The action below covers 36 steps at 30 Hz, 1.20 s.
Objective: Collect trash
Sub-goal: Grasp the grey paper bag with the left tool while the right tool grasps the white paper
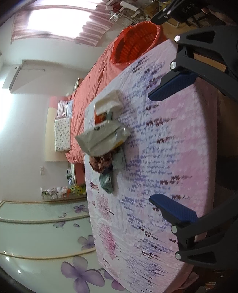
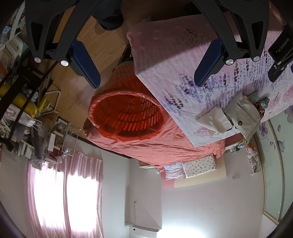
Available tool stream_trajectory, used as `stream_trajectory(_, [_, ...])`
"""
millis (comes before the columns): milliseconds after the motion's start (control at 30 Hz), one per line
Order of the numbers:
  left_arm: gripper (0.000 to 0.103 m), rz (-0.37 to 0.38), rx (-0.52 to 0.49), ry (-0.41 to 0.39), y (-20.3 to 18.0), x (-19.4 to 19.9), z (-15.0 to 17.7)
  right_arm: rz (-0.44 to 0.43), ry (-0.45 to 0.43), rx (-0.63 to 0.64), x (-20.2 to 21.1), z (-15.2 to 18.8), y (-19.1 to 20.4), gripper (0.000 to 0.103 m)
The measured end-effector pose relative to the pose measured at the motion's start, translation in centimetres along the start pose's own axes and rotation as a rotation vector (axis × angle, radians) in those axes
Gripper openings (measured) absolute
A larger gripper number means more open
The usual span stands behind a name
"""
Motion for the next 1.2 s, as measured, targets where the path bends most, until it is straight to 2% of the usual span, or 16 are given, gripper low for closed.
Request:
stream_trajectory(167, [0.099,-0.026,0.042,0.032,2.7,-2.2,-0.2,-0.032,0.015,0.040,-2.0,-0.4,2.2,0.101])
stream_trajectory(400, [0.099,-0.052,0.095,0.063,6.1,-5.7,-0.9,-0.154,0.132,0.025,-6.5,-1.0,5.8,0.100])
stream_trajectory(567, [0.099,-0.077,0.096,0.054,7.5,-7.5,-1.9,-0.243,0.179,0.014,-8.7,-1.4,8.6,0.094])
stream_trajectory(700, [0.099,-0.063,0.105,0.052,8.5,-9.2,-2.7,-0.314,0.217,0.030,-10.3,-1.1,11.7,0.083])
stream_trajectory(800, [0.099,-0.048,0.107,0.049,8.9,-10.1,-3.1,-0.332,0.236,0.054,-11.4,-0.6,13.5,0.075])
stream_trajectory(900, [0.099,-0.026,0.107,0.035,9.2,-10.7,-3.2,-0.314,0.247,0.079,-12.6,-0.2,15.0,0.068])
stream_trajectory(1067, [0.099,-0.003,0.099,0.031,9.1,-11.5,-3.2,-0.289,0.284,0.051,-14.2,-0.2,14.9,0.051])
stream_trajectory(1133, [0.099,0.013,0.094,0.035,8.9,-11.9,-3.2,-0.290,0.291,0.038,-14.1,-0.3,14.4,0.039])
stream_trajectory(1200, [0.099,0.036,0.092,0.039,8.6,-12.3,-3.3,-0.295,0.292,0.032,-13.9,-0.3,14.1,0.031])
Point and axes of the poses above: each gripper's, at about its wrist camera, not at the fingertips, and x roughly against the way its jaws point, y to its left, z to its underside, the point moved 3 cm from there along -x, roughly the way its jaws point, and after that the axes turned 13 degrees about -x, right-handed, at the moved point
